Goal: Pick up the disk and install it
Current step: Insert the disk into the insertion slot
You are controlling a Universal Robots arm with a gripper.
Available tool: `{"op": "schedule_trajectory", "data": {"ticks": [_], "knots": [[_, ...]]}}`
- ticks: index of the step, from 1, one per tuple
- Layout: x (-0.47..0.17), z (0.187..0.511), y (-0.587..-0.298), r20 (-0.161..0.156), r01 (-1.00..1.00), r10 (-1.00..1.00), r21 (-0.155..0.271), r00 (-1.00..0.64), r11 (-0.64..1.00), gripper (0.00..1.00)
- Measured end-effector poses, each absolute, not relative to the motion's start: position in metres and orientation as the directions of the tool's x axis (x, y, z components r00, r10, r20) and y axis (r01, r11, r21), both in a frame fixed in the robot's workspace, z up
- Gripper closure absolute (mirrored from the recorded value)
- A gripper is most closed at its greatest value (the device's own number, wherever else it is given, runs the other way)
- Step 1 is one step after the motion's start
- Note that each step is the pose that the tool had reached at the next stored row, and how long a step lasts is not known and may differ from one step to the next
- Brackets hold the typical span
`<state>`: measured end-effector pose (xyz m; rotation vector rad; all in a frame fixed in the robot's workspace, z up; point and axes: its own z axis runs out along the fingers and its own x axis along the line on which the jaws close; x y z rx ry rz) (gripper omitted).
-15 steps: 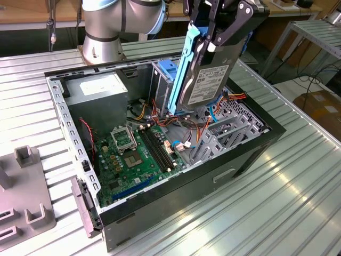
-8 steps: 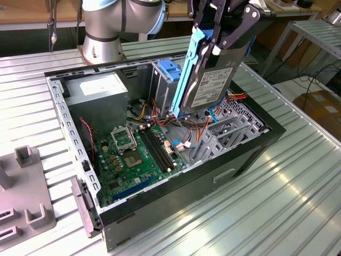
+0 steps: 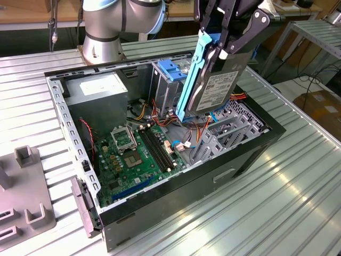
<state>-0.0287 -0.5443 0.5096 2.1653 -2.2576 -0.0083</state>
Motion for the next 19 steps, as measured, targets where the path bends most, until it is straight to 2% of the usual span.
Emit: {"op": "schedule_trajectory", "data": {"ticks": [19], "knots": [[-0.01,0.507,-0.56,0.014,-0.999,-0.999,0.013,-0.042,0.042,0.63]]}}
